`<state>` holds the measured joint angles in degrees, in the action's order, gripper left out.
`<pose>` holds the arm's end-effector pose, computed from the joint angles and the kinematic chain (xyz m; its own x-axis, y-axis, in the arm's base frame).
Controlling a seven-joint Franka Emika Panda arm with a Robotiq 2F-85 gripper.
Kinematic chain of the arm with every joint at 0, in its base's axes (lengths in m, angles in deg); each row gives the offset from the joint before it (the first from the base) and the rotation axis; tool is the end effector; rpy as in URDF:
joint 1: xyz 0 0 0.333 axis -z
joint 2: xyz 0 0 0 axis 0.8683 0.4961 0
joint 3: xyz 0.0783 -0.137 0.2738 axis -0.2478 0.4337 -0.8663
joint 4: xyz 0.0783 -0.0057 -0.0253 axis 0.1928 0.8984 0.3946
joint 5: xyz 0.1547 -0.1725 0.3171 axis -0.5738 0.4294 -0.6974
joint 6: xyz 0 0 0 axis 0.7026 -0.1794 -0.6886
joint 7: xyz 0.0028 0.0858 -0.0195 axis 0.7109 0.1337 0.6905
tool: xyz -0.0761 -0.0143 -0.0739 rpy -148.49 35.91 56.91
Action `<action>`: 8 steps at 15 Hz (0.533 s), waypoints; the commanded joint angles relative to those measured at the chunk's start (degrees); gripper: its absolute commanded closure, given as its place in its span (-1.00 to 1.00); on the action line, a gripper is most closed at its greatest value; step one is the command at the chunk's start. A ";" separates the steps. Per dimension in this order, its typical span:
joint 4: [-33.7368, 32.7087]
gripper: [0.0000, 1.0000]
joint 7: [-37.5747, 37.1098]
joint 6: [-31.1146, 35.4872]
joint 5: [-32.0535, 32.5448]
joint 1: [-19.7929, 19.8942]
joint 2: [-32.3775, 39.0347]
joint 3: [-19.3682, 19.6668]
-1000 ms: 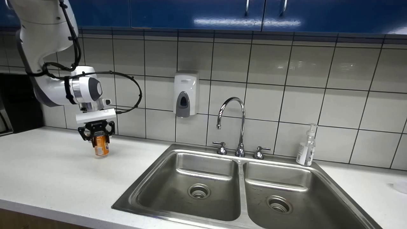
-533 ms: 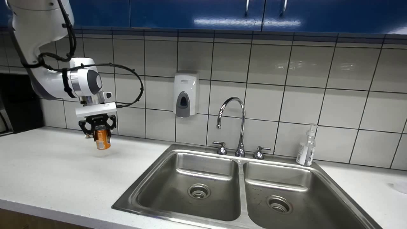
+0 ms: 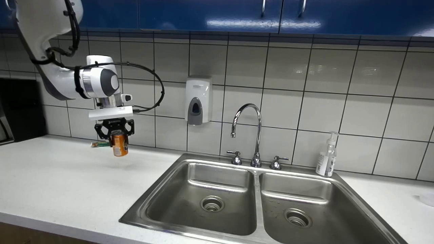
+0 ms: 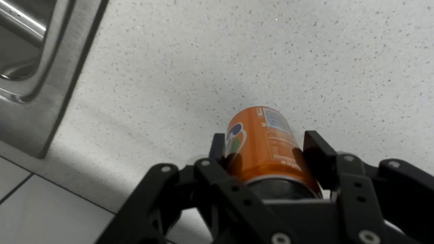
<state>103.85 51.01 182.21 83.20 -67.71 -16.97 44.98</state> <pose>0.5561 0.1480 0.3038 0.7789 0.6091 0.1493 0.5939 -0.7929 0.1365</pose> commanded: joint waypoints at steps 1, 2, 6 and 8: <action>1.38 0.28 0.82 0.19 -1.67 2.84 -2.48 1.35; 1.11 0.28 0.78 -0.04 -2.04 3.58 -2.37 1.92; 0.97 0.28 0.57 -0.50 -4.08 6.49 -2.46 4.19; 1.10 0.28 0.28 -0.29 -4.34 7.66 -2.46 5.31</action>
<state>104.02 51.01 182.21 80.06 -61.77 -17.33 49.48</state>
